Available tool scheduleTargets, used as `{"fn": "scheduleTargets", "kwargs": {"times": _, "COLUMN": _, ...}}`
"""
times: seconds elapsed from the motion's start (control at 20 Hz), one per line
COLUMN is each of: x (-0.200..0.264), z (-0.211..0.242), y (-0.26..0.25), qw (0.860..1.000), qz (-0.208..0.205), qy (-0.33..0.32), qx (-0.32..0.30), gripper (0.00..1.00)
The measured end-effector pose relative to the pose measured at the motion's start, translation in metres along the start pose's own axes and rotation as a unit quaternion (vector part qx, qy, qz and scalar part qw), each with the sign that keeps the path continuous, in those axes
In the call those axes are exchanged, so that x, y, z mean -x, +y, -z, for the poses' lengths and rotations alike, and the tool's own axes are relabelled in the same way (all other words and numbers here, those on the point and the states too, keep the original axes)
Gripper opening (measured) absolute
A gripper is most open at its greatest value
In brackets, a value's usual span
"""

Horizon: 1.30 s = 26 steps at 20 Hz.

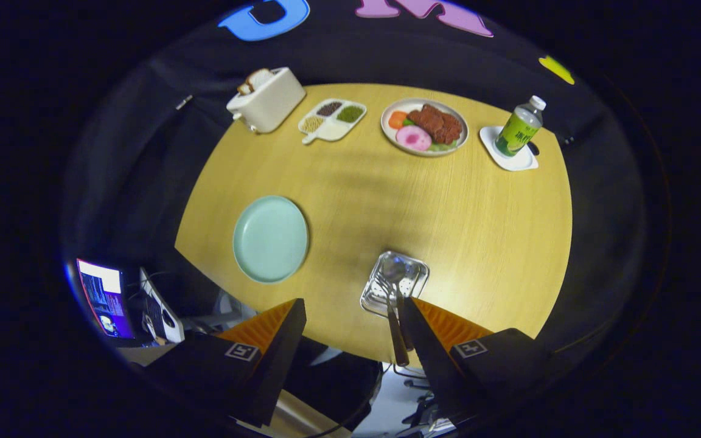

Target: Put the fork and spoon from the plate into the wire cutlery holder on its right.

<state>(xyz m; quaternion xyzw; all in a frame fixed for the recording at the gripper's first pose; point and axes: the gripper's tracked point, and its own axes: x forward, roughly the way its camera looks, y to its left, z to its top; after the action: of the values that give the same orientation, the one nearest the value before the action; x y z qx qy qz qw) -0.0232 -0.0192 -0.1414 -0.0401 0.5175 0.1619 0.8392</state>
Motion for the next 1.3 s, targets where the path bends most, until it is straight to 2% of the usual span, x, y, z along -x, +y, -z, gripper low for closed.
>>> {"fn": "scheduleTargets", "kwargs": {"times": 0.15, "x": 0.03, "z": -0.019, "y": 0.006, "qw": 0.992, "qz": 0.025, "qy": -0.118, "qx": 0.031, "gripper": 0.99}}
{"fn": "scheduleTargets", "kwargs": {"times": 0.4, "x": 0.077, "z": -0.038, "y": 0.031, "qw": 0.963, "qz": 0.038, "qy": -0.263, "qx": 0.042, "gripper": 0.99}}
{"fn": "scheduleTargets", "kwargs": {"times": 0.5, "x": 0.096, "z": -0.05, "y": 0.032, "qw": 0.946, "qz": 0.053, "qy": -0.315, "qx": 0.053, "gripper": 0.99}}
{"fn": "scheduleTargets", "kwargs": {"times": 0.7, "x": 0.137, "z": -0.074, "y": 0.036, "qw": 0.901, "qz": 0.072, "qy": -0.423, "qx": 0.059, "gripper": 0.99}}
{"fn": "scheduleTargets", "kwargs": {"times": 0.95, "x": 0.171, "z": -0.081, "y": 0.045, "qw": 0.867, "qz": 0.067, "qy": -0.49, "qx": 0.05, "gripper": 0.99}}
{"fn": "scheduleTargets", "kwargs": {"times": 1.05, "x": 0.174, "z": -0.082, "y": 0.044, "qw": 0.861, "qz": 0.067, "qy": -0.501, "qx": 0.058, "gripper": 0.99}}
{"fn": "scheduleTargets", "kwargs": {"times": 1.3, "x": 0.167, "z": -0.082, "y": 0.047, "qw": 0.868, "qz": 0.041, "qy": -0.492, "qx": 0.057, "gripper": 0.99}}
